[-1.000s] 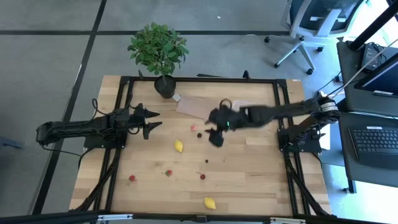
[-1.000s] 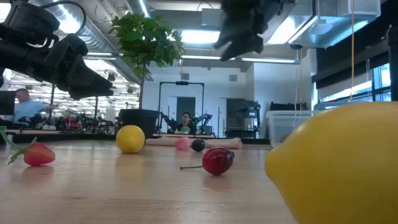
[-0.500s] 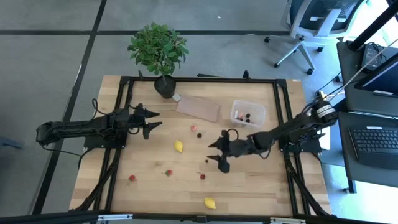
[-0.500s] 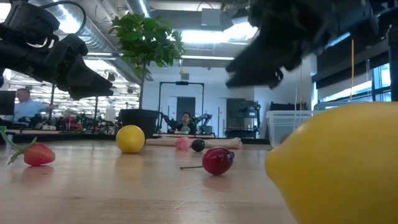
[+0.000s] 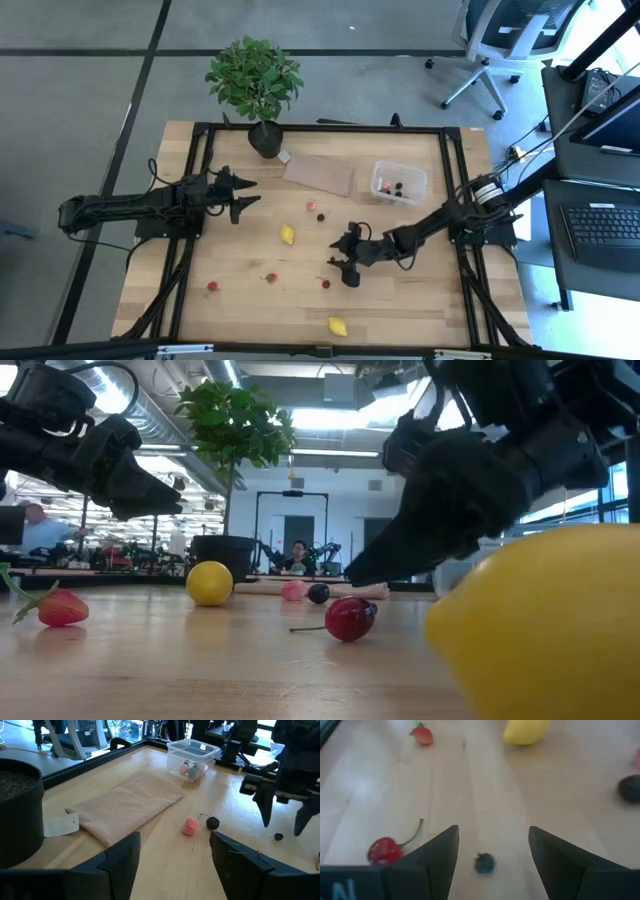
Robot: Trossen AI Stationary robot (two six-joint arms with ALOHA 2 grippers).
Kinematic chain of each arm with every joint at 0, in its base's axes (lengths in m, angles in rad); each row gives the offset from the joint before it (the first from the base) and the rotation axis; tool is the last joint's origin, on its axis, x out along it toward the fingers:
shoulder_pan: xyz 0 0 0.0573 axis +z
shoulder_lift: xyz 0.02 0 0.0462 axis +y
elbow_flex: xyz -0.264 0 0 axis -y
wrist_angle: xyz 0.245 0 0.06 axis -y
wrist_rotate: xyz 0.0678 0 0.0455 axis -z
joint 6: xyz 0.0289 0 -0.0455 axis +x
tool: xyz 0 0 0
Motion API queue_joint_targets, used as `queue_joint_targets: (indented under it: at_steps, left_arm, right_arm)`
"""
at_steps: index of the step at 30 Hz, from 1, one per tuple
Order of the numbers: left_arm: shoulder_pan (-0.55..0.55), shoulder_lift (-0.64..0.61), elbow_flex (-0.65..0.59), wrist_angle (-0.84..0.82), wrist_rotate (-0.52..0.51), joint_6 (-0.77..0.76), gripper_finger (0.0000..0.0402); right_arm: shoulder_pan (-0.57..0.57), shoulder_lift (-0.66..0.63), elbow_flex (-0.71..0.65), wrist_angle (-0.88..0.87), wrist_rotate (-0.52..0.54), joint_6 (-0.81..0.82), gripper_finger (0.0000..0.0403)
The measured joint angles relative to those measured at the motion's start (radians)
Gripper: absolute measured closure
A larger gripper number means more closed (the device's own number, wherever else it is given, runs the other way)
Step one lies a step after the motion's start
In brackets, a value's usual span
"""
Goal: Pick and placing Produce into tupperware
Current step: Put the blueberry into the transparent container
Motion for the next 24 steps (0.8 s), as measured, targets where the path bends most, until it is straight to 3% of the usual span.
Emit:
queue_joint_targets:
  at_steps: [11,24]
  left_arm:
    - [0.0,0.0,0.0,0.0,0.0,0.0,0.017]
    - [0.0,0.0,0.0,0.0,0.0,0.0,0.017]
  right_arm:
    - [0.015,0.074,0.001,0.021,0.007,-0.002,0.0166]
    - [0.013,0.074,0.002,-0.012,0.013,-0.003,0.0281]
